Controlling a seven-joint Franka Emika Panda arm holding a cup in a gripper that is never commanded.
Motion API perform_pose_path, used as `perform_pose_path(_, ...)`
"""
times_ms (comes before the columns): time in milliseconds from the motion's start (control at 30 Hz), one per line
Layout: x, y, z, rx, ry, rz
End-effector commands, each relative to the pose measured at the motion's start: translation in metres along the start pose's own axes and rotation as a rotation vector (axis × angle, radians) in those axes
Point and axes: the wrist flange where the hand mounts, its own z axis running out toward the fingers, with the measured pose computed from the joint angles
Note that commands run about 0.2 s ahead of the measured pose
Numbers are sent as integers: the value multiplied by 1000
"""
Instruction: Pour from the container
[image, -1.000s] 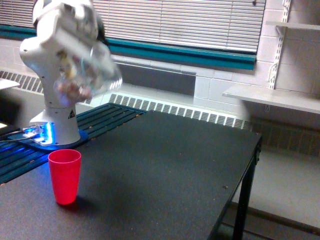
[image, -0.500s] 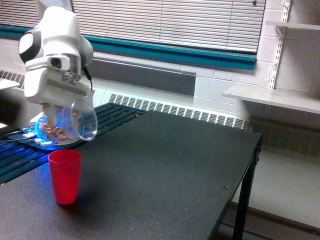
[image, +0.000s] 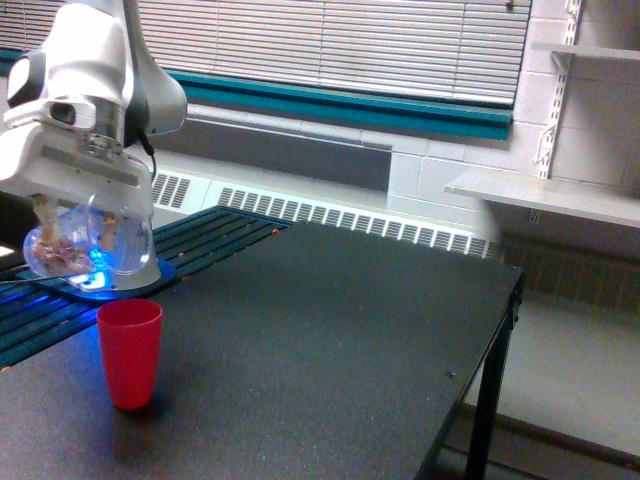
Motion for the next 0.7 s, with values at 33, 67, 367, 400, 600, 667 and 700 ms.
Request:
perform_pose_path(33,-18,5,2,-14,-25,-29)
perform_pose_path(67,-21,5,3,-16,-31,-27)
perform_pose_path(367,-44,15,9,-44,-60,11)
perform_pose_path(400,-46,16,9,-46,-61,12)
perform_pose_path(600,-51,24,10,-66,-58,1)
perform_pose_path(667,-54,25,11,-69,-61,-12)
perform_pose_path(700,-56,25,11,-72,-62,-21)
